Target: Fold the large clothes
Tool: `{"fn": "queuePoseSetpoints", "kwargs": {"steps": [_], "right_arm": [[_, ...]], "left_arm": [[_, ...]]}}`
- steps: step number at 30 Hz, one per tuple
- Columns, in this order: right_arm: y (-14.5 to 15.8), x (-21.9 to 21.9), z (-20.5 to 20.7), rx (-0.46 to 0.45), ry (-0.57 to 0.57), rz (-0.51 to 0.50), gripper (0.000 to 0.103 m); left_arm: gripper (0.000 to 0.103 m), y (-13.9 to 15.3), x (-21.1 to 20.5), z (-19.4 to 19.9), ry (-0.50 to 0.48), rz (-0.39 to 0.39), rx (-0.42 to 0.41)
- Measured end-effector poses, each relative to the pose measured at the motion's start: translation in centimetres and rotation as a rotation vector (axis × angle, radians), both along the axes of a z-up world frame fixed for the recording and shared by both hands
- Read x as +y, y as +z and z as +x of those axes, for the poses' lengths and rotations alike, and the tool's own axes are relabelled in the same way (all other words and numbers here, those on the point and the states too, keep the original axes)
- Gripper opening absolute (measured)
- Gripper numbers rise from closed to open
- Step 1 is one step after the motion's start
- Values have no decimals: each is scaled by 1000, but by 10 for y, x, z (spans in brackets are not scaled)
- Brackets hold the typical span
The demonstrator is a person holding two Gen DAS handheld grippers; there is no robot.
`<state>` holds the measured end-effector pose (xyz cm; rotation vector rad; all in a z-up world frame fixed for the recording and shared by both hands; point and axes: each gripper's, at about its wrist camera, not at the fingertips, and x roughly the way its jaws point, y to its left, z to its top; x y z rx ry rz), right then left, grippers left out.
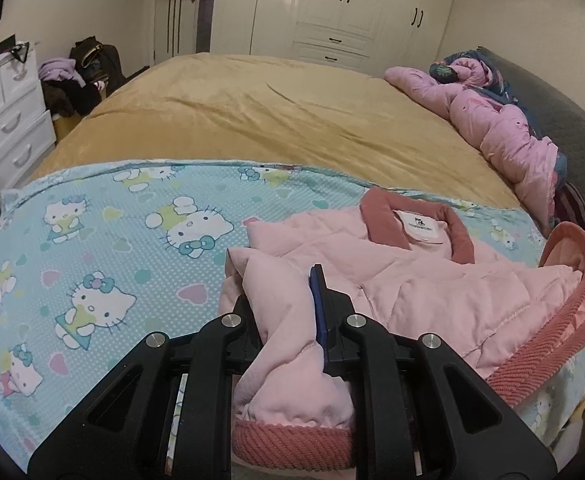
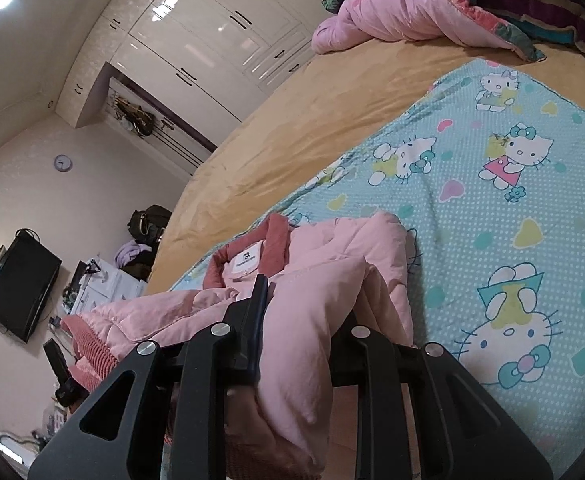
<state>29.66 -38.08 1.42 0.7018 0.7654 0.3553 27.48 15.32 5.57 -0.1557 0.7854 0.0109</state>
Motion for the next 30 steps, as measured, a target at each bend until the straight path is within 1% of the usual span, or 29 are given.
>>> {"fn": "queuePoseSetpoints", "kwargs": {"steps": [6, 10, 16, 19, 20, 22, 23, 24, 27, 30], "right_arm": [[-14, 4, 18, 43, 2, -7, 22], [-25, 2, 27, 78, -17, 44, 25], [-26, 0, 29, 75, -19, 129, 37], [-28, -5, 30, 85, -23, 194, 43], [-31, -8, 31, 89, -25, 239, 47], [-32, -10, 32, 89, -16, 290, 56], [-30, -10, 31, 82, -11, 311, 67], [-28, -10, 30, 76, -13, 321, 74], [-19, -9, 27, 61, -14, 332, 81], [-7, -9, 21, 22, -31, 340, 86]], "left_arm": [[11, -14, 2, 18, 8, -16, 34], [12, -22, 3, 27, 15, -27, 49], [12, -29, 3, 31, 17, -31, 60], [12, -31, 3, 33, 16, -34, 64], [12, -32, 4, 34, 17, -35, 66], [12, -33, 4, 36, 17, -37, 71], [12, -33, 3, 37, 17, -39, 72], [12, -34, 3, 38, 17, -40, 74], [12, -36, 3, 40, 17, -40, 79], [12, -38, 5, 41, 20, -50, 81]]}}
